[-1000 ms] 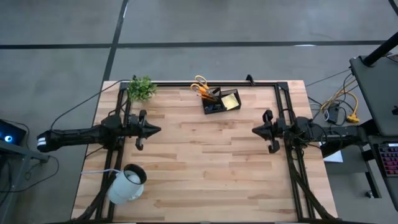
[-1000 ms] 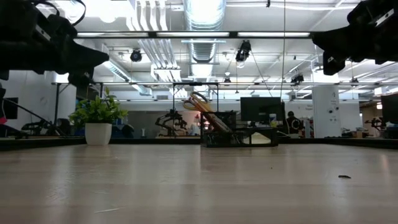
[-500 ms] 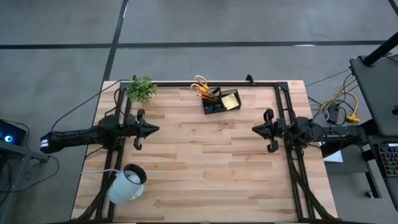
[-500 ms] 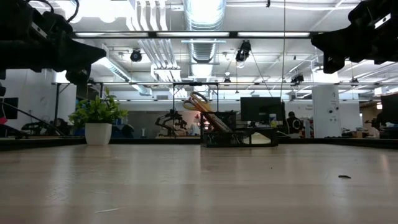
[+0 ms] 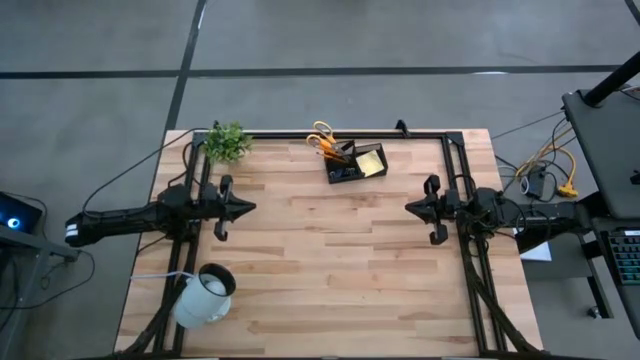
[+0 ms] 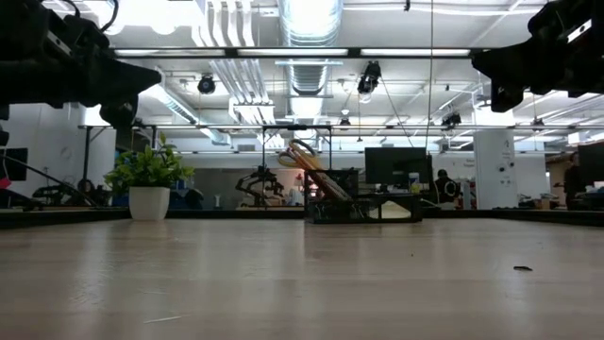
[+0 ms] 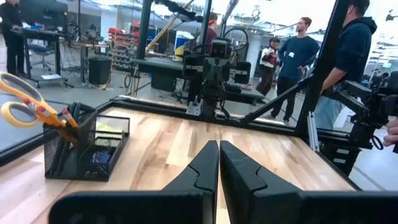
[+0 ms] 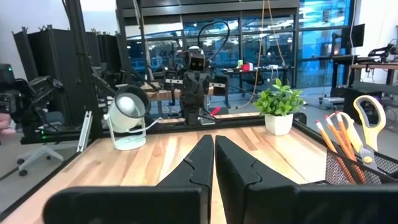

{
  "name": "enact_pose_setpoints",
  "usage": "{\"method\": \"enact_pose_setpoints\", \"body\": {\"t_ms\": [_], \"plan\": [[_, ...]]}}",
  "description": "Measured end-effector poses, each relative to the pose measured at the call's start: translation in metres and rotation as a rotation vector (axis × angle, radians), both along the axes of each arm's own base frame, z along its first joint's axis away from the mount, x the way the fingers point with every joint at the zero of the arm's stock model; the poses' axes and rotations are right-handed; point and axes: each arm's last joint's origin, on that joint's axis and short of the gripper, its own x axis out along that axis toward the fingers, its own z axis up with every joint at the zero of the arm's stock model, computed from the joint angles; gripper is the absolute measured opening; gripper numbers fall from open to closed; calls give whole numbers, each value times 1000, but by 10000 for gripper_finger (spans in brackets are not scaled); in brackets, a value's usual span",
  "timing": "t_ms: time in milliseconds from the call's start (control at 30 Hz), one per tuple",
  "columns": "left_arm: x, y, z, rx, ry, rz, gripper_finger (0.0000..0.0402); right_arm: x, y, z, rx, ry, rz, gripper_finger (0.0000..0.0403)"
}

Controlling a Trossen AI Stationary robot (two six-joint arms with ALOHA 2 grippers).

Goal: Pick and place office supplies into organizer
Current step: Return to Home Position

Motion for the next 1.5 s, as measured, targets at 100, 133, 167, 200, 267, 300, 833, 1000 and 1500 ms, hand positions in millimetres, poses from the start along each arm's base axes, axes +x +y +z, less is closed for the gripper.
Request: {"method": "enact_pose_setpoints", "body": {"t_ms": [100,133,167,200,267,300,833,1000,1500], "plan": [[0,0,0,0,0,0,0,0,0,0,0,1,0,8],[0,0,0,0,0,0,0,0,0,0,0,2,-1,8],[0,0,0,0,-1,0,0,0,0,0,0,2,-1,8],[0,0,0,1,-1,0,0,0,0,0,0,2,-1,8],[0,0,0,1,-1,0,0,0,0,0,6,2,-2,8],[0,0,0,1,-2,0,0,0,0,0,16,2,-5,8],[2,0,-3,-5,27,0,0,1,-1,-3,61,27,-21,8],[2,0,-3,-6,33,0,0,1,-1,-3,28,29,-24,8],[2,0,-3,-6,32,-1,0,1,-1,-3,0,34,-27,8]]}}
